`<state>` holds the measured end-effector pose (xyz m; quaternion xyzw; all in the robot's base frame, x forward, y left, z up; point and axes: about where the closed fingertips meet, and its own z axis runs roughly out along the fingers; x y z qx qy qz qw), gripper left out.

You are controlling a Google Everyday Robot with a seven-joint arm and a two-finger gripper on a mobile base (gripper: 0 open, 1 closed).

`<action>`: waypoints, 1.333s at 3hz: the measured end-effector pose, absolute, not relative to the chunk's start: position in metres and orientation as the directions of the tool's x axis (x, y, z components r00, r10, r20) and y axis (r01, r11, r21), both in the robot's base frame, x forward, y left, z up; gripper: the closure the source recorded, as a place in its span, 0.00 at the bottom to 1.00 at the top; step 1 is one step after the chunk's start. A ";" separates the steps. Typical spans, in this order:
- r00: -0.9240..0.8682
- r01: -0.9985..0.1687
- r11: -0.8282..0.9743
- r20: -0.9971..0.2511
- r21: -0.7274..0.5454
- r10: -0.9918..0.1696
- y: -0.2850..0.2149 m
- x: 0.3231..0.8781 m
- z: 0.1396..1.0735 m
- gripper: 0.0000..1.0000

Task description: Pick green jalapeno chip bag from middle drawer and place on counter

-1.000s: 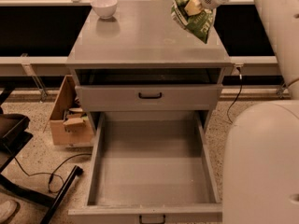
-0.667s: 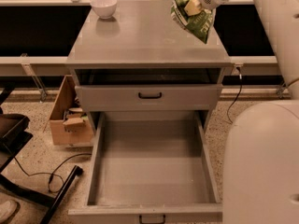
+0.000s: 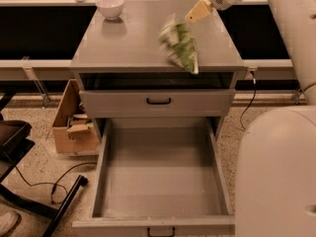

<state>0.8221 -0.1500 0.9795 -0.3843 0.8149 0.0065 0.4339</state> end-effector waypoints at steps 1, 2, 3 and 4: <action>-0.328 -0.632 0.705 -0.712 -0.323 -0.621 -0.150 0.822 0.979 0.00; -0.328 -0.632 0.705 -0.712 -0.323 -0.621 -0.150 0.822 0.979 0.00; -0.334 -0.619 0.729 -0.743 -0.291 -0.580 -0.161 0.822 0.986 0.00; -0.359 -0.513 0.812 -0.789 -0.279 -0.498 -0.218 0.808 1.023 0.00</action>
Offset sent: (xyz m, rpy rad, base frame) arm 0.0000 0.0000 0.0000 0.0000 0.0000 0.0000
